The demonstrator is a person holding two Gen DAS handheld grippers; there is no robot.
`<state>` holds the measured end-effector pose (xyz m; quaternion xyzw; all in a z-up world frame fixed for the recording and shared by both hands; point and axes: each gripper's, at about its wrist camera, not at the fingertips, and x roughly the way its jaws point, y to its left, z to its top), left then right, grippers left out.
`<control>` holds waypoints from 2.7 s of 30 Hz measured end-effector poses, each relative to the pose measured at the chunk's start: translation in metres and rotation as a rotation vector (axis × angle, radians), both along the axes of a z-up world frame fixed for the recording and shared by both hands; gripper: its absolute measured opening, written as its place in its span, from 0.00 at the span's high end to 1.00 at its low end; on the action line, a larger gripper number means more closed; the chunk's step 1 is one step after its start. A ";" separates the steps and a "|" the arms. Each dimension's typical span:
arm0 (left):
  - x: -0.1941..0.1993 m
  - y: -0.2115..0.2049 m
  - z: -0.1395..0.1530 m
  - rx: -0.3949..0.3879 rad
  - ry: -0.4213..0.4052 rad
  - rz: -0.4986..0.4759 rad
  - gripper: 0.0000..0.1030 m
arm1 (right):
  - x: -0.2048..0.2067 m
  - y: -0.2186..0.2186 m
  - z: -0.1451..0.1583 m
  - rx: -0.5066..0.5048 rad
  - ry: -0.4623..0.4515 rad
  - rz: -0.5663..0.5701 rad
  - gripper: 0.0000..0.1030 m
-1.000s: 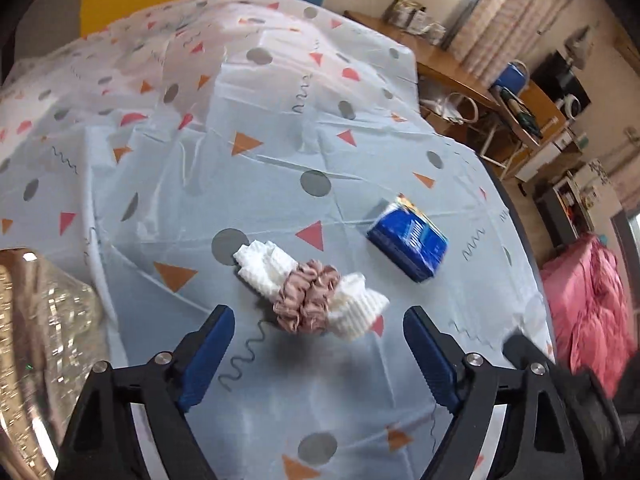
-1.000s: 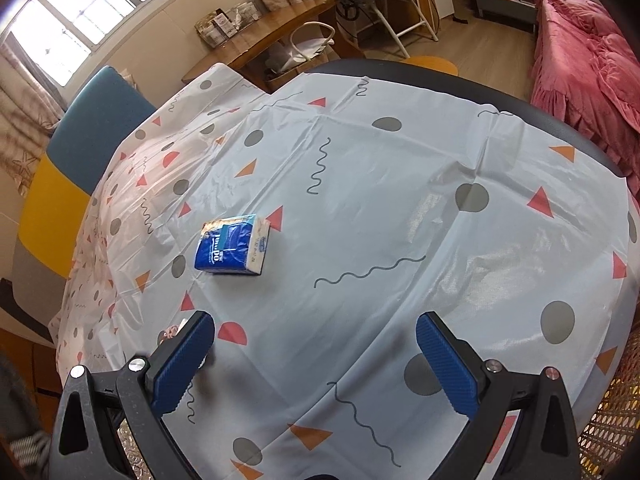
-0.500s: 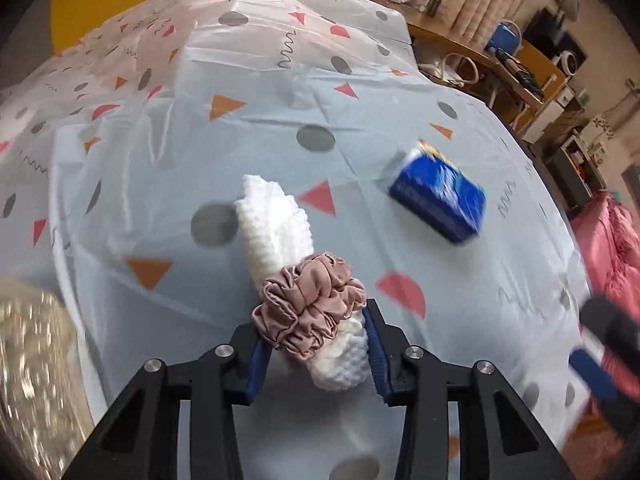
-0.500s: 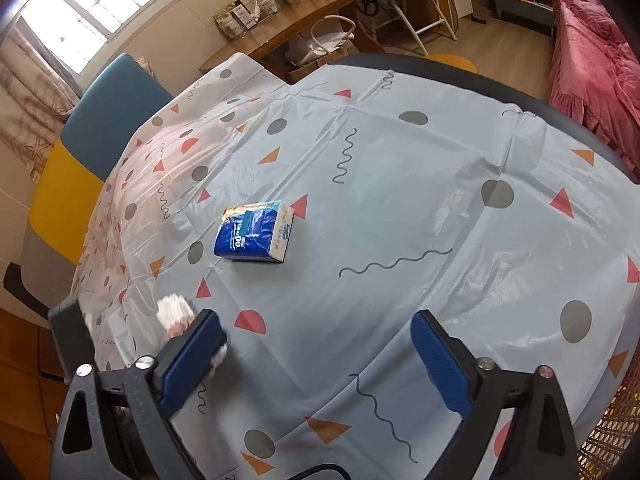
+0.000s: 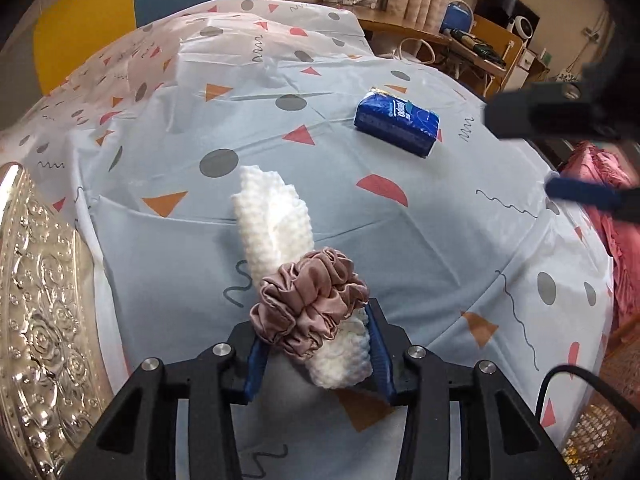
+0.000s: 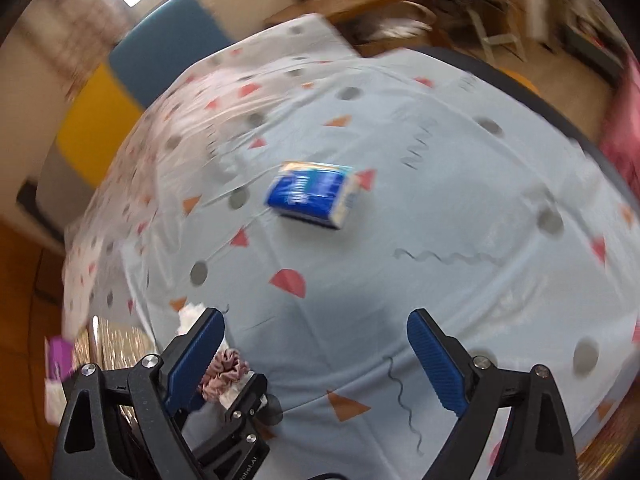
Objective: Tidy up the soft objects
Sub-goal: 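Grasp the blue Tempo tissue pack with the right gripper, then carry the scrunchie and knit cloth into the gold tray and release with left gripper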
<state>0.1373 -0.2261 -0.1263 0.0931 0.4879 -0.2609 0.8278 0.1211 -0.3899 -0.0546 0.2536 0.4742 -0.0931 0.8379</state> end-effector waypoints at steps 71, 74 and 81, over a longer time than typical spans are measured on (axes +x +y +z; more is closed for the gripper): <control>0.131 0.337 0.188 -0.015 -0.166 0.730 0.60 | 0.036 0.021 -0.067 -0.319 0.125 0.353 0.30; 0.106 0.390 0.171 -0.021 -0.155 0.822 0.60 | 0.034 0.023 -0.066 -0.328 0.124 0.357 0.30; 0.015 0.464 0.135 -0.064 -0.161 0.909 0.60 | 0.029 0.030 -0.066 -0.371 0.111 0.370 0.30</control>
